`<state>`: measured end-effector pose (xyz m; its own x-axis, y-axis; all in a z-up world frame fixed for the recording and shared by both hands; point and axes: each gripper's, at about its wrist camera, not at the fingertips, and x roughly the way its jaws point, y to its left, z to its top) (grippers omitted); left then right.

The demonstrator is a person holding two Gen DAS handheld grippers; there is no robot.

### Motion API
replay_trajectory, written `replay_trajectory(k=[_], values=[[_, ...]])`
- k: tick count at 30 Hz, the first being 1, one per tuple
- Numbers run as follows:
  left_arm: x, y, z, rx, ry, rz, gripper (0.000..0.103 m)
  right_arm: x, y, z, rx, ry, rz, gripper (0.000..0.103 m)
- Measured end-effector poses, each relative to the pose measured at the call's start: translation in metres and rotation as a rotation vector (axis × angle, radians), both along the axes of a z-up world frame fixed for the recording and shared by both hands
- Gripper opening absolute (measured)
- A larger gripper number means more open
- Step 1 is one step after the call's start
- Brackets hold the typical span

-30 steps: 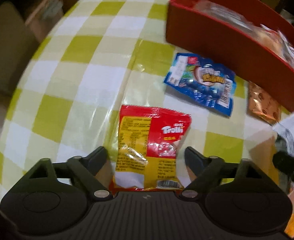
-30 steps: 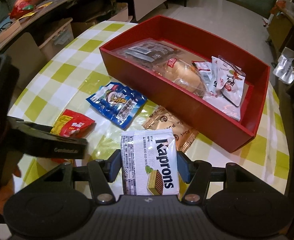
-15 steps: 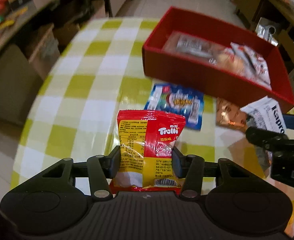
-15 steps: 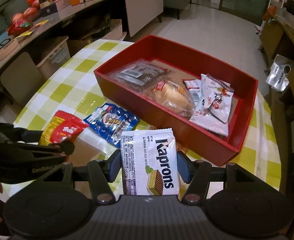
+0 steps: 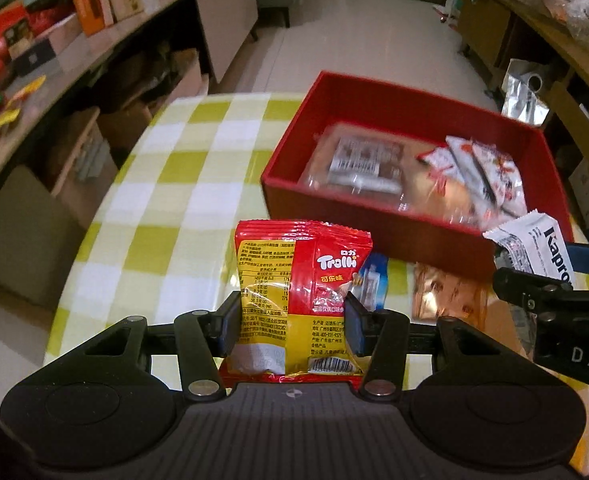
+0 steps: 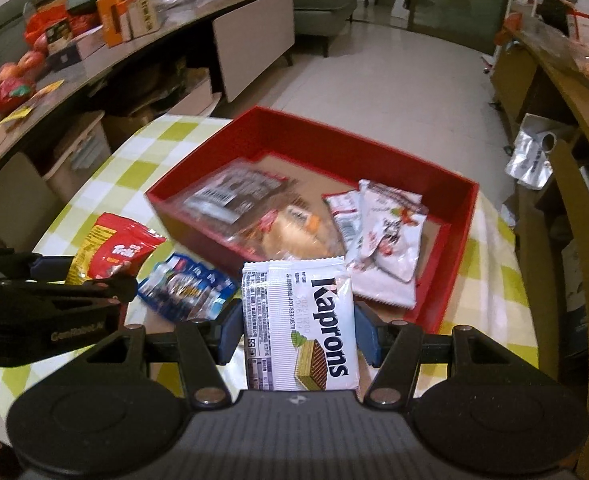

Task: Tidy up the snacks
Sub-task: 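Lift and carry both held packets over the red box, then lower both packets into the red box and open both grippers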

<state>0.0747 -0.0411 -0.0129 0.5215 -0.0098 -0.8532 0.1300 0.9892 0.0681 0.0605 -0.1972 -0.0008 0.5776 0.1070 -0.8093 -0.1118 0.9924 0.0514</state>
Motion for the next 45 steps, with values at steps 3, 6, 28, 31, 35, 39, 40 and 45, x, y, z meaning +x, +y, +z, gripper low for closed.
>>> replay_trajectory(k=[3,6,28,31,35,39,40,45], values=[[0.006,-0.006,0.004,-0.001,-0.017,-0.014,0.058,0.007,-0.007,0.005,0.002,-0.015,-0.023,0.067],[0.016,-0.012,0.008,0.001,-0.032,-0.02,0.058,0.013,-0.013,0.009,0.013,-0.031,-0.046,0.067],[0.084,-0.047,0.01,-0.003,-0.07,-0.027,0.059,0.073,-0.034,0.006,0.018,-0.051,-0.131,0.067],[0.089,-0.051,0.009,0.014,-0.08,-0.03,0.059,0.079,-0.037,0.003,0.014,-0.047,-0.138,0.067],[0.097,-0.055,0.001,0.02,-0.065,-0.03,0.059,0.087,-0.041,0.0,0.015,-0.045,-0.15,0.067],[0.104,-0.059,-0.005,0.032,-0.055,-0.033,0.059,0.092,-0.043,-0.005,0.009,-0.032,-0.15,0.067],[0.105,-0.06,-0.006,0.033,-0.055,-0.033,0.059,0.093,-0.044,-0.007,0.006,-0.028,-0.151,0.067],[0.111,-0.064,-0.011,0.036,-0.053,-0.033,0.059,0.099,-0.05,-0.014,0.004,-0.011,-0.158,0.067]])
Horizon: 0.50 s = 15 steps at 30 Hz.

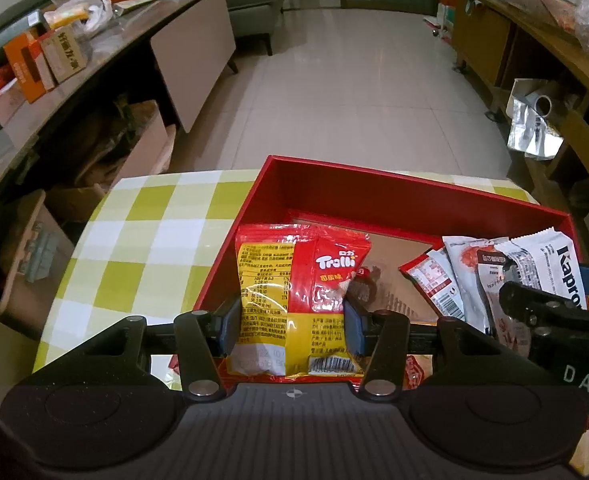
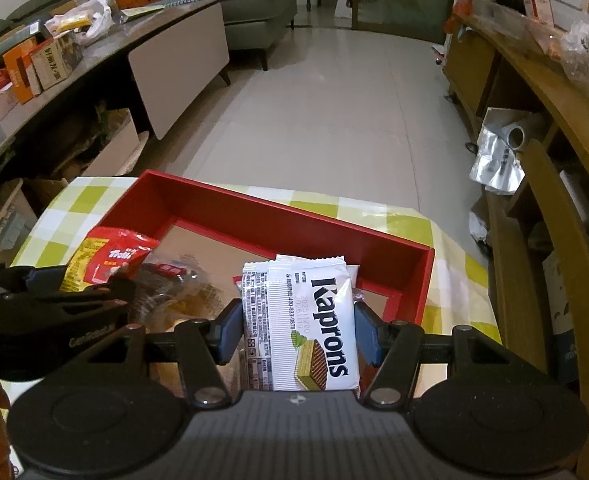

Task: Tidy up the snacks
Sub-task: 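Lower both packets into the red box and open both grippers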

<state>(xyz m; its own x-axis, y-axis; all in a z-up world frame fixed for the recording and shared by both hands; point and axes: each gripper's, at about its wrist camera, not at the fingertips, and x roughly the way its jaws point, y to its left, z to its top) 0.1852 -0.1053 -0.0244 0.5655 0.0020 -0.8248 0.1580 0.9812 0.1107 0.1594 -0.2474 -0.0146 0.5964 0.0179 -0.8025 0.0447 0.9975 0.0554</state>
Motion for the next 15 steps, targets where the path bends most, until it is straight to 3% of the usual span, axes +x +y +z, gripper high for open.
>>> replay_trajectory(k=[15], values=[[0.013,-0.014,-0.011,0.022,0.002,-0.005,0.061,0.022,-0.002,-0.02,0.022,0.027,0.001,0.067]])
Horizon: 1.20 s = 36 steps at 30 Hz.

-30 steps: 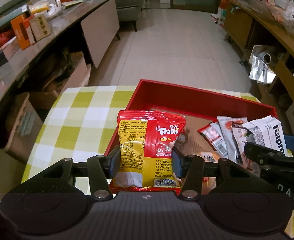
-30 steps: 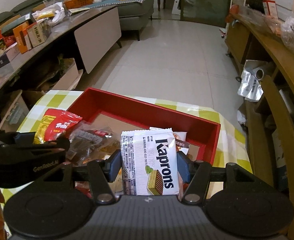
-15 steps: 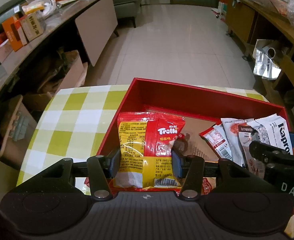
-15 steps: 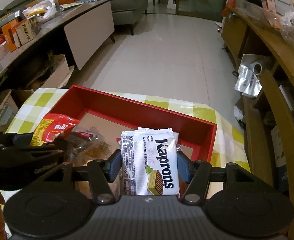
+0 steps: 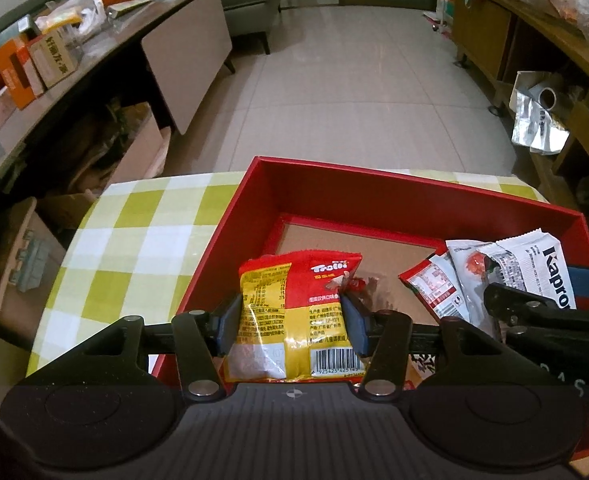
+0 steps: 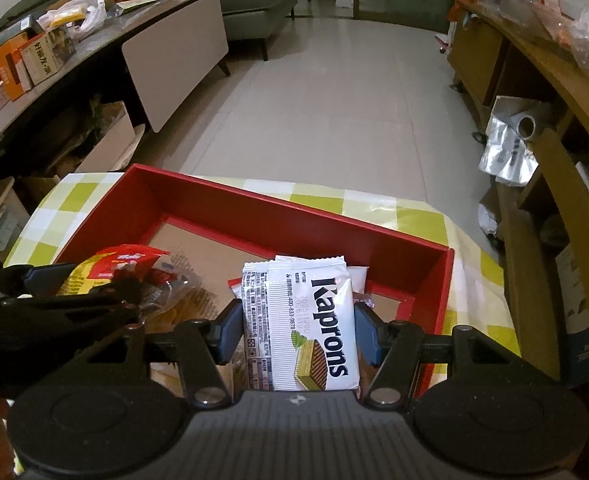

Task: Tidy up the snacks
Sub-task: 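Lower both packets into the red box and open both grippers, then move left tool to blue coconut sausage packet while right tool approaches gold foil packet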

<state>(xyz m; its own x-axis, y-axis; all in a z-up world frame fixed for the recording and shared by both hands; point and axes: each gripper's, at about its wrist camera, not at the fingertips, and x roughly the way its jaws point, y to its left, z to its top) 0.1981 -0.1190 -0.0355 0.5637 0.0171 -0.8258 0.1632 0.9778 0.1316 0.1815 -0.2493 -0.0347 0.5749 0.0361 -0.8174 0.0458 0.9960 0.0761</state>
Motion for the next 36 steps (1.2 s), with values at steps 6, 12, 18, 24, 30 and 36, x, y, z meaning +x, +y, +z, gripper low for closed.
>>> replay_trajectory(k=[6,12,18,24,30,36], values=[[0.003,-0.005,-0.005,0.024,0.002,-0.002,0.066,0.007,0.001,-0.005,0.014,0.004,-0.01,0.068],[0.004,-0.001,-0.004,0.026,0.012,0.014,0.079,0.009,-0.004,-0.005,0.041,0.002,-0.03,0.07],[0.003,0.0,0.0,0.038,0.007,0.024,0.084,0.007,-0.005,0.001,0.03,-0.011,-0.039,0.072],[-0.001,0.005,0.01,0.026,-0.006,0.02,0.086,0.001,-0.002,0.012,0.016,-0.031,-0.038,0.073],[-0.009,0.01,0.02,0.01,-0.016,0.012,0.088,-0.013,0.003,0.024,-0.002,-0.044,-0.023,0.075],[-0.024,0.023,0.031,-0.011,-0.017,0.009,0.095,-0.034,0.01,0.034,-0.002,-0.047,0.006,0.079]])
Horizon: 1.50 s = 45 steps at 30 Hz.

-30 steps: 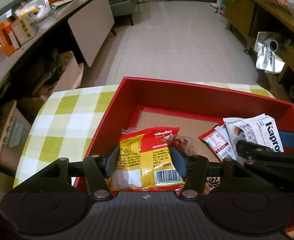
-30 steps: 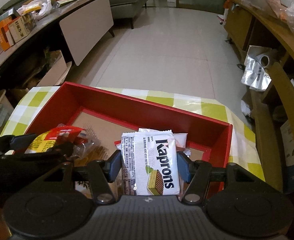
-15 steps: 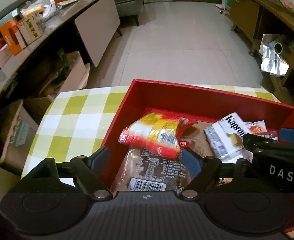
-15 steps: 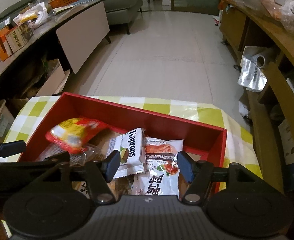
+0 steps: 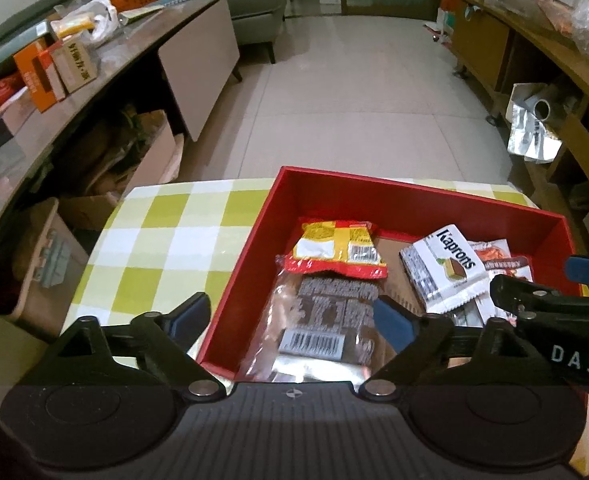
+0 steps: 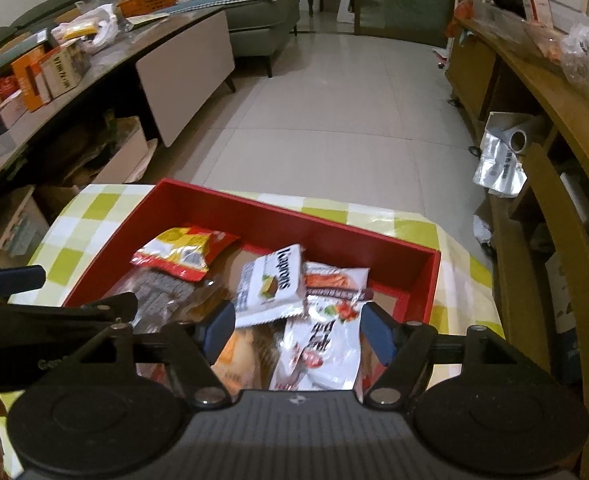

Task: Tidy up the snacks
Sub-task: 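Move left tool to blue coconut sausage packet while right tool approaches gold foil packet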

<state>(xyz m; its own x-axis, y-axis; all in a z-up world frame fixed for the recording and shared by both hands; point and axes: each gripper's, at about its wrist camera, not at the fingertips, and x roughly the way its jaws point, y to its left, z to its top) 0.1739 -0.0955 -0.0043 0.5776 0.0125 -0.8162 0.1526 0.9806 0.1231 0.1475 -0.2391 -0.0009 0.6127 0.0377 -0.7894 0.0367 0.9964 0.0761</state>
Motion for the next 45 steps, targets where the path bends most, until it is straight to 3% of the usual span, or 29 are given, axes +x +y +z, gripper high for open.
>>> replay_trajectory(k=[8,13,19,21,27,32,45], values=[[-0.028,0.034,-0.007,-0.005,0.065,0.013,0.095,-0.025,0.012,0.003,-0.011,0.013,0.044,0.079],[-0.041,0.05,-0.032,-0.033,0.175,0.022,0.096,-0.039,0.018,0.001,-0.015,0.029,0.074,0.079],[-0.025,0.049,-0.068,-0.079,0.283,0.07,0.096,-0.047,0.016,-0.005,-0.031,0.051,0.089,0.081],[-0.021,0.044,-0.073,-0.106,0.295,0.06,0.096,-0.047,0.012,-0.008,-0.031,0.059,0.082,0.081],[-0.008,0.025,-0.091,-0.034,0.287,0.055,0.103,-0.046,0.01,-0.014,-0.036,0.08,0.089,0.081],[-0.009,0.035,-0.093,-0.084,0.321,0.06,0.101,-0.047,0.01,-0.016,-0.035,0.092,0.092,0.081],[-0.088,0.067,-0.092,-0.04,0.428,-0.044,0.099,-0.078,0.04,-0.008,-0.026,0.1,0.2,0.081]])
